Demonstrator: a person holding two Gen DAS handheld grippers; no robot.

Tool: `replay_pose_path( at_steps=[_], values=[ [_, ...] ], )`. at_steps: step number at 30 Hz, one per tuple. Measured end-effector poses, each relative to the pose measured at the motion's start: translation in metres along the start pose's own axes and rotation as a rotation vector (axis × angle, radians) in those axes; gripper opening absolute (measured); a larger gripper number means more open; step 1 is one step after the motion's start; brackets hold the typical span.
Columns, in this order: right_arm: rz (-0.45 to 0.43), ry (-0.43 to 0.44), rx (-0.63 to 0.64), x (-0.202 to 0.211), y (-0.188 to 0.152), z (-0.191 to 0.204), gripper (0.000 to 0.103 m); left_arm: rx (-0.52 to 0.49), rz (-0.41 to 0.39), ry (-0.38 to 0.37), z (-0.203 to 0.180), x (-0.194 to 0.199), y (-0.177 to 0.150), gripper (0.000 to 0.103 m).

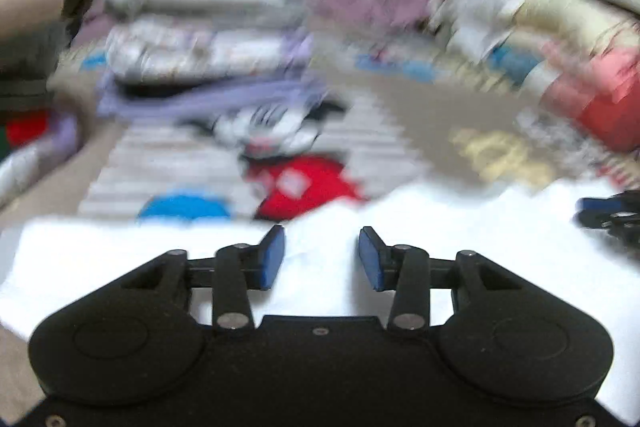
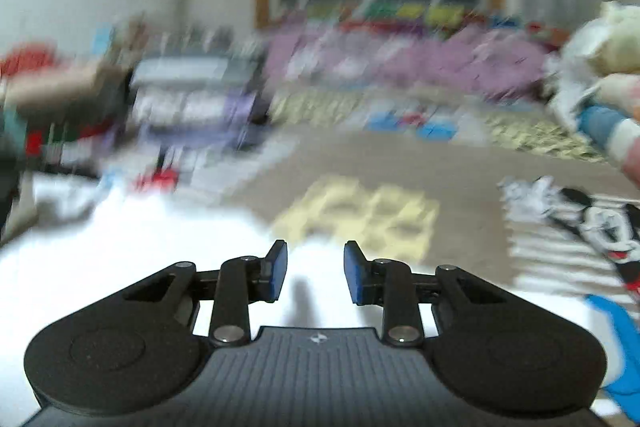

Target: Fold clothes

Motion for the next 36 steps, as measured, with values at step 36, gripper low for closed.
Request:
replay_pose_path(
  at_steps=[36],
  values=[
    [0.000, -0.130, -0.081, 0.003, -0.003, -0.034, 0.029, -0.037, -0.024, 0.135, -0.001, 0.018, -0.006, 0.040]
  ],
)
Point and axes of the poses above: each gripper's, at about its wrist camera, not at the fingertips, and x roughly against the way its jaws point, z to its left, y to its top, the point moved 5 cm from there along -x, roughly the way its jaws point, and after that the axes turned 6 degrees about -y, right-handed, at the moved point
